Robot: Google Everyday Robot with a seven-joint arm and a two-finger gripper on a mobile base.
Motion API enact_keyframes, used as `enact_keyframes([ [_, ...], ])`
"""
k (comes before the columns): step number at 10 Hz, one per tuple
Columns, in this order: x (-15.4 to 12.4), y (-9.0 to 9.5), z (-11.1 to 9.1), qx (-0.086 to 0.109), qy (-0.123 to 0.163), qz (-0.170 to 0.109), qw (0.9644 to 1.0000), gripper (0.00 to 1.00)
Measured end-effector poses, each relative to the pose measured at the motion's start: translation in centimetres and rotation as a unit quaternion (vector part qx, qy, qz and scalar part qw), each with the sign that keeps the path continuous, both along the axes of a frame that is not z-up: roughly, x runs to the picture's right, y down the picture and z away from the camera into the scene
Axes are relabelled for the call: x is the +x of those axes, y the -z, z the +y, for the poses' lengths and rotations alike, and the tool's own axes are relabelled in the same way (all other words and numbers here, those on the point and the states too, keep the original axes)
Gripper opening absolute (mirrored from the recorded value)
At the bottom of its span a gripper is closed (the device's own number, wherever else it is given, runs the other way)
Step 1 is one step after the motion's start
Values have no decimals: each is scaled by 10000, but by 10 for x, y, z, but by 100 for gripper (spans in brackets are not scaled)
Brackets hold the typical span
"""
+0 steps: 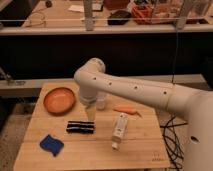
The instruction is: Move the arm in a circular motion
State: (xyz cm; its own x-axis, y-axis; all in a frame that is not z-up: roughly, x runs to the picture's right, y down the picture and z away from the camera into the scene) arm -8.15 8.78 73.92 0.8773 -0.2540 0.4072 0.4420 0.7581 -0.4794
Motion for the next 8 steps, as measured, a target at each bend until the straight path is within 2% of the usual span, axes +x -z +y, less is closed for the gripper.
enact_keyframes([
  [2, 25, -24, -17, 28, -128, 191, 9997, 80],
  [5, 103, -58, -47, 97, -382, 640, 9972, 80],
  [8, 169, -76, -71, 146, -593, 1014, 9930, 80],
])
